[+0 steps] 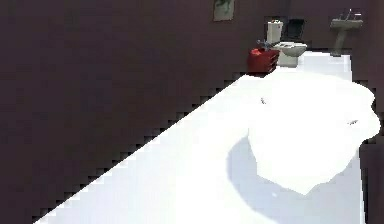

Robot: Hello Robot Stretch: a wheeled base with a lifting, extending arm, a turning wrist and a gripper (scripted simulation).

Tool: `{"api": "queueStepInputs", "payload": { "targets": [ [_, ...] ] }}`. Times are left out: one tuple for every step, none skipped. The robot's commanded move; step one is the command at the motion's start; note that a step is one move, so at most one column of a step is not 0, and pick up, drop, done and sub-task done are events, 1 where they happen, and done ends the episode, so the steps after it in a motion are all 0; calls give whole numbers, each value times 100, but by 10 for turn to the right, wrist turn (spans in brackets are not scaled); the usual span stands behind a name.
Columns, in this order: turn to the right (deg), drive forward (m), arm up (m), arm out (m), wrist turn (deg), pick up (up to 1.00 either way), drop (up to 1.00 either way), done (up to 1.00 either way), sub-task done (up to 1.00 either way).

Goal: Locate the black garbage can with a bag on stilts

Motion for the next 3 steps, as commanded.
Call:
{"api": "queueStepInputs", "payload": {
  "targets": [
    [30,0,0,0,0,0,0,0,0],
    [0,100,0,0,0,0,0,0,0],
    [0,85,0,0,0,0,0,0,0]
  ]
}}
